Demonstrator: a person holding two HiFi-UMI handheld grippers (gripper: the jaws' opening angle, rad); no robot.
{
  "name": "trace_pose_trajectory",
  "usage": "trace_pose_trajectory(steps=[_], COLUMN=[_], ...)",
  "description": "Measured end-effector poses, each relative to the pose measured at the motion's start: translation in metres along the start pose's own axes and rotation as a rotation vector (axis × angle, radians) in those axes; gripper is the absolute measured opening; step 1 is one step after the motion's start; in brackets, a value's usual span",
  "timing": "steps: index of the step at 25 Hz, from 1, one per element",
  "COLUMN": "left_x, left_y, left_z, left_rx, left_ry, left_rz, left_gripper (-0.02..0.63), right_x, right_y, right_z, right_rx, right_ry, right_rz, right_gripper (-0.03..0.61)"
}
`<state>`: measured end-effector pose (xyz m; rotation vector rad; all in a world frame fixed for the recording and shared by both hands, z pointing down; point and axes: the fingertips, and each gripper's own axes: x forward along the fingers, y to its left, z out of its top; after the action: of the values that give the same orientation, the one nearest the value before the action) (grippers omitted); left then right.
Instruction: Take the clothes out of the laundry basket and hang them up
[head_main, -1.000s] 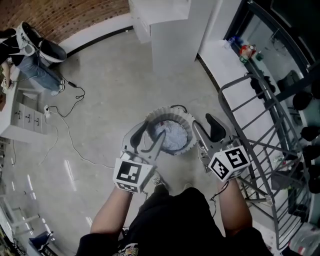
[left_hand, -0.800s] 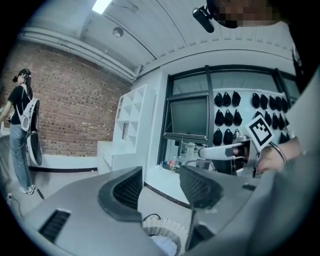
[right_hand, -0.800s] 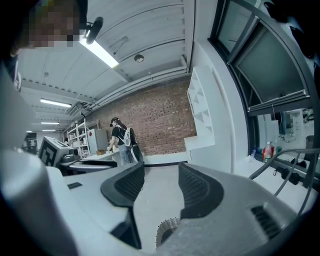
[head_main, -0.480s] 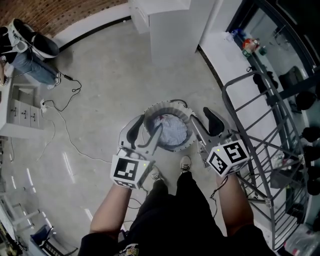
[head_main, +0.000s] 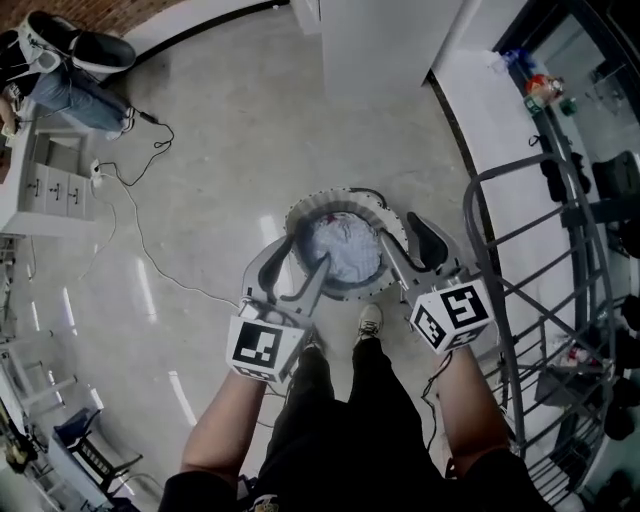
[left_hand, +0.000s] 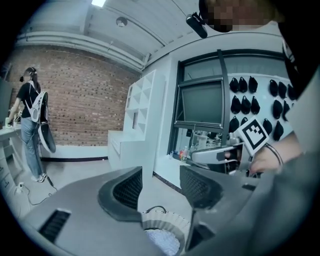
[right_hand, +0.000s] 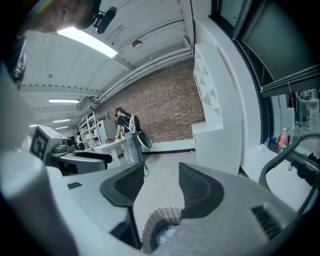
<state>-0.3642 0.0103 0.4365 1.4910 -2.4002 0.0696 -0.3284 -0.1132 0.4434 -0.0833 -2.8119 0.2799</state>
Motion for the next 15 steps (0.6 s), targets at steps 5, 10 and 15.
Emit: trace_pose_trajectory(steps=[5, 10, 15], left_x=[0.027, 0.05, 0.072], left_y=[0.002, 0.009, 0.018], left_z=[-0.042, -0.084, -0.12], left_rx=[-0.006, -0.018, -0.048], left_ry=[0.052, 0.09, 0.127], left_rz=[0.032, 0.039, 0.036], left_gripper=[0.215, 0.215, 0.215], right_x=[0.025, 0.047, 0.069], right_y=[-0.025, -0.043, -0.056], right_z=[-0.044, -0.088, -0.131], right_rx=[0.036, 0.057, 0.061], right_ry=[0.045, 0.09, 0.136], right_rz=[0.027, 0.036, 0.038], right_gripper=[0.225, 0.226, 0.227])
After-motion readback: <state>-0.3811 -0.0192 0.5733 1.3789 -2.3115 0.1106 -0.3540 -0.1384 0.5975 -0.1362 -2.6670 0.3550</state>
